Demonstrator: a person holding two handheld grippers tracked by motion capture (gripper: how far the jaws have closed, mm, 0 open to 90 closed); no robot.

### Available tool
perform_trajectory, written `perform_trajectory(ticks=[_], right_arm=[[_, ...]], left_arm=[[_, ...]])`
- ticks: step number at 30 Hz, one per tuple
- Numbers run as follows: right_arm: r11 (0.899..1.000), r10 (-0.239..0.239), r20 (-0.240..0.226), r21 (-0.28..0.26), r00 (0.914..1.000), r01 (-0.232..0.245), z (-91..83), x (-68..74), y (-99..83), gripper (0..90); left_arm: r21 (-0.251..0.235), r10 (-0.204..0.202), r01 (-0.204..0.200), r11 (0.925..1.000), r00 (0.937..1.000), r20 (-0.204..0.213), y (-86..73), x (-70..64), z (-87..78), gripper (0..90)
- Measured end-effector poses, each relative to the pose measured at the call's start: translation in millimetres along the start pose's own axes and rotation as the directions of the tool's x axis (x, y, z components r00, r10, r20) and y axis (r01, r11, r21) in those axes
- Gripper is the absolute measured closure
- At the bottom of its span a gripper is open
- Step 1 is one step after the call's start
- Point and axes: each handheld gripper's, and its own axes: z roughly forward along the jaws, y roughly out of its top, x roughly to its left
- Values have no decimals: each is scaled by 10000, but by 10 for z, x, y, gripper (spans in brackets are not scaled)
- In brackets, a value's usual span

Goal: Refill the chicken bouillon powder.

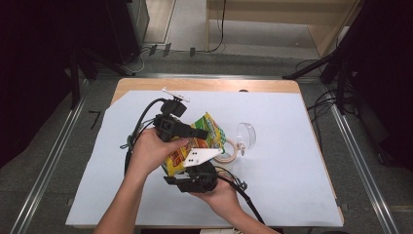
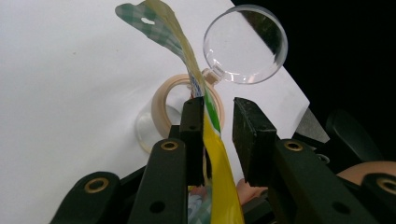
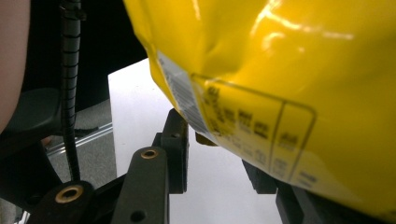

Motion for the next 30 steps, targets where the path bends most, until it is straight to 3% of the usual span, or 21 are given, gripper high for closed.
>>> perform_trajectory(ticks=[7, 21, 27, 30], right_arm=[[9999, 124, -39, 43, 9999, -124, -15, -24, -14, 677], [9964, 849, -665, 21, 9942, -850, -76, -1, 60, 683], [9945, 1045, -679, 23, 9922, -1046, -96, -8, 67, 682], [9961, 881, -584, -6, 9944, -883, -99, 4, 68, 636]], left_arm=[[34, 54, -54, 10000, 9999, 99, 8, -19, 21, 751], [3, 110, -110, 9999, 9999, 109, 58, 1, 24, 707], [32, 82, -82, 10000, 9998, 199, 83, 2, 38, 701], [-1, 103, -103, 9999, 9998, 140, 92, -6, 44, 704]])
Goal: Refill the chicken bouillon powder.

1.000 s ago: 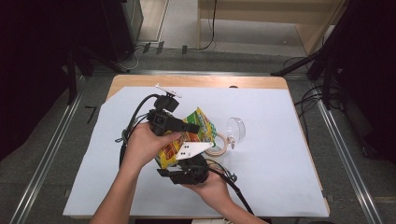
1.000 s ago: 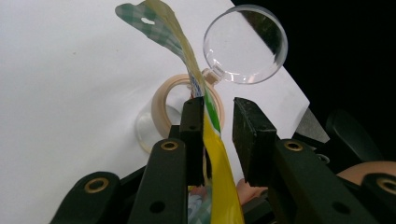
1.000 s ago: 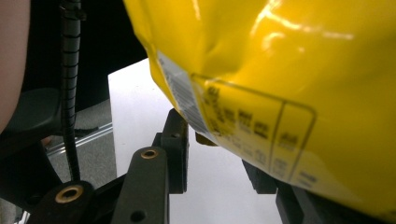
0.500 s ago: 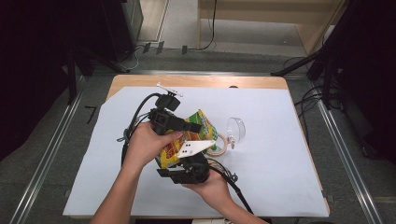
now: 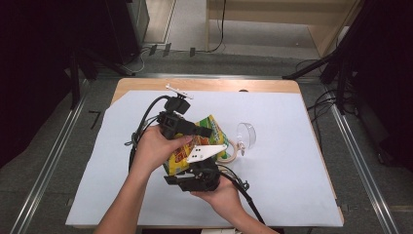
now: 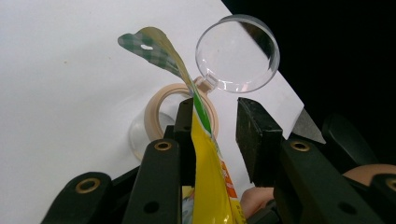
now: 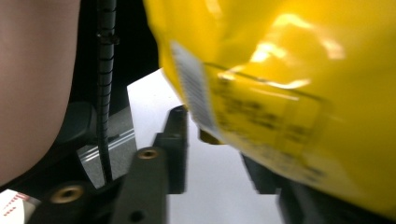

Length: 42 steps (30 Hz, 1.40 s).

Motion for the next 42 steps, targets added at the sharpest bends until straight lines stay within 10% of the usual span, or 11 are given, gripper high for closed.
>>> perform_trajectory(ticks=[11, 42], right_arm=[[9929, -1183, 798, 181, 9898, 1172, -9, 37, -36, 699], [9982, -586, 206, -102, 9981, 589, 3, 25, 102, 718]], left_arm=[[87, 131, -132, 9999, 9999, 73, 25, -37, 49, 719], [-499, 205, -217, 9985, 9995, -236, 30, -1, -102, 702]])
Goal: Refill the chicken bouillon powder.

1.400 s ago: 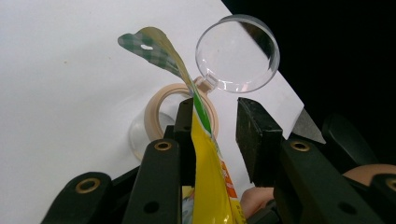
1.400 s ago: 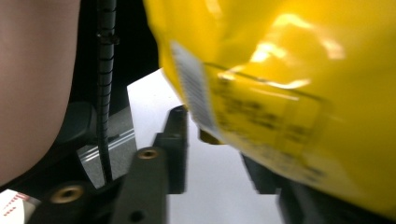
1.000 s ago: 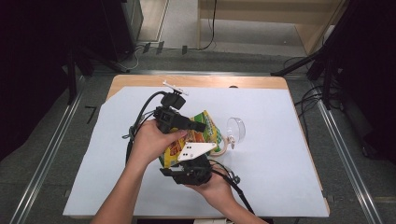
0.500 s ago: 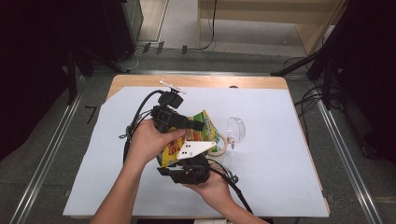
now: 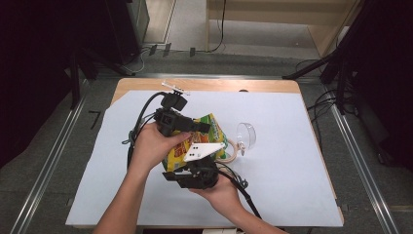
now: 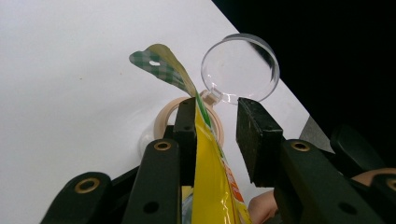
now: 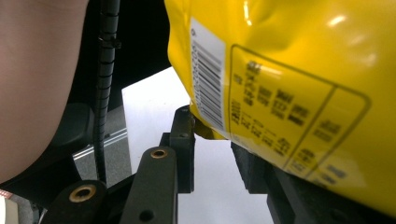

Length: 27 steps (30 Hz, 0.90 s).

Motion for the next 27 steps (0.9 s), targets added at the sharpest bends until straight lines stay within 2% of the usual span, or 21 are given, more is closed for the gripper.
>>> perform_trajectory(ticks=[18, 23, 27], right_arm=[[9996, 265, -79, -39, 9996, -265, -7, -44, -11, 720], [9996, 296, -108, -26, 9995, -297, -15, -46, -9, 735], [9997, 228, -155, -36, 9996, -228, -25, -42, 10, 745]], left_arm=[[384, -122, 116, 9992, 9998, 151, 70, 42, 87, 697], [406, 31, -38, 9992, 9998, 171, 75, 9, 77, 698], [234, 196, -196, 9995, 9998, -27, 78, -34, 48, 701]])
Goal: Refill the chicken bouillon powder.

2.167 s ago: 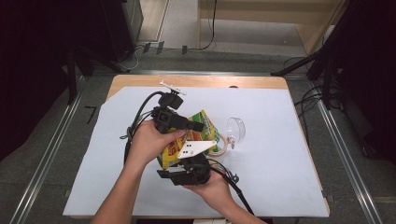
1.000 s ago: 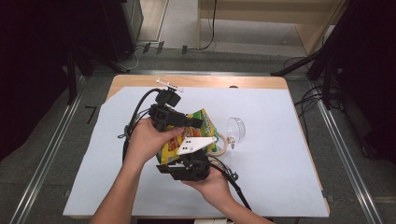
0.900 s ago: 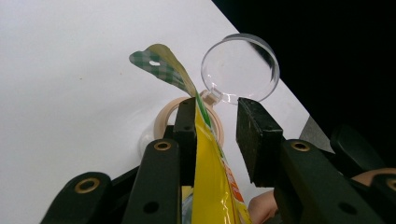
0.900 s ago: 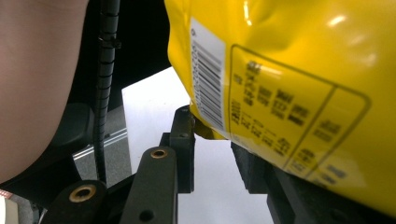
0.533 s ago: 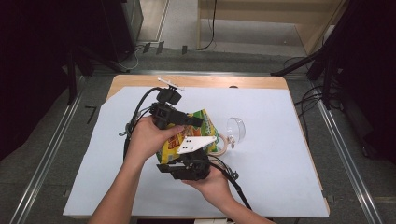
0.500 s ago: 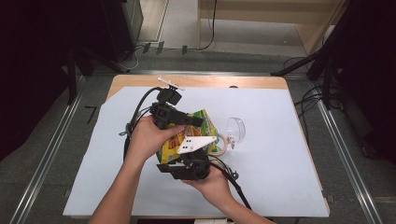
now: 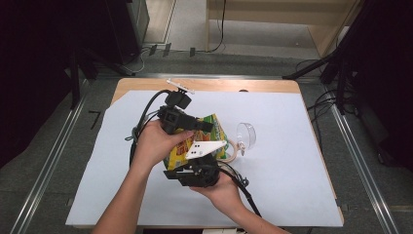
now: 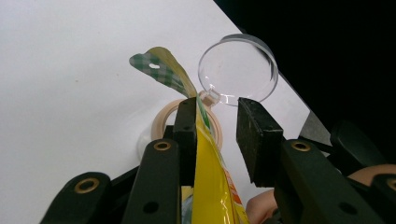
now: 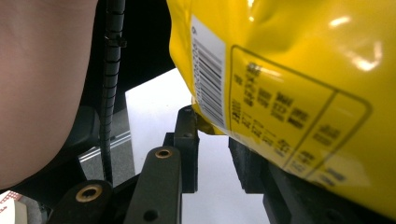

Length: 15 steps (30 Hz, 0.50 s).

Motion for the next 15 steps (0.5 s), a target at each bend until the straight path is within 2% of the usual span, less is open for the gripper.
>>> perform_trajectory(ticks=[5, 7, 15], right_arm=[[9999, 93, -95, 48, 9999, -92, 5, 2, 4, 744], [9997, 241, -144, 18, 9996, -240, 18, 3, -8, 744], [9999, 119, -83, -18, 9999, -119, 7, 7, -19, 745]], left_arm=[[144, -204, 205, 9997, 9998, -28, -6, 27, 19, 700], [165, -184, 184, 9997, 9998, 15, -8, 31, 19, 699], [132, -124, 124, 9998, 9999, -11, -7, -1, 23, 702]])
